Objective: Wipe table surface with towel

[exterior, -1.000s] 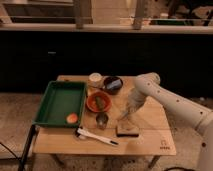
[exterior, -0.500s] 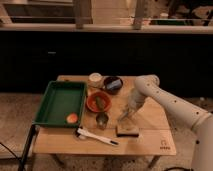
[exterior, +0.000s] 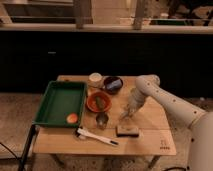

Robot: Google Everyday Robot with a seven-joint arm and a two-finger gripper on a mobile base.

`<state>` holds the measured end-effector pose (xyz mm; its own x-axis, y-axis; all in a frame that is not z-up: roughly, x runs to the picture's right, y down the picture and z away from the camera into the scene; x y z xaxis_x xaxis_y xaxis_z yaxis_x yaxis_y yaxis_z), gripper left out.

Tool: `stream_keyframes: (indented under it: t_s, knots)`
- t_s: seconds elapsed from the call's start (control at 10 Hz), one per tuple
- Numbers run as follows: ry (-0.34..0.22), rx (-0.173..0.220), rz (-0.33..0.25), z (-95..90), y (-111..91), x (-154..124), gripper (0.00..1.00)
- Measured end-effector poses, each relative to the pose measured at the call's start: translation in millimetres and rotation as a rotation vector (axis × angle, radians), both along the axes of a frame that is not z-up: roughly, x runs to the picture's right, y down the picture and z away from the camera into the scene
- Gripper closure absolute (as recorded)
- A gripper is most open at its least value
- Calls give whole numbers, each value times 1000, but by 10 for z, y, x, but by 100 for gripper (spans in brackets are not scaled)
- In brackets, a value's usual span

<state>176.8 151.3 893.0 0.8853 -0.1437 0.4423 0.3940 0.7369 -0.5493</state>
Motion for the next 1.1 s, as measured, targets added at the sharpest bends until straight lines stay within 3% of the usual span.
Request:
stream_keyframes:
  t_s: [0.3,0.5,0.7,1.1]
  knots:
    - [12,3,10,138,-155,34,100]
    - [-12,8,-19,142,-193,-105,100]
    - [-65,10,-66,45,-122,-347,100]
    - [-111,-6,-107,-222,224,-327,100]
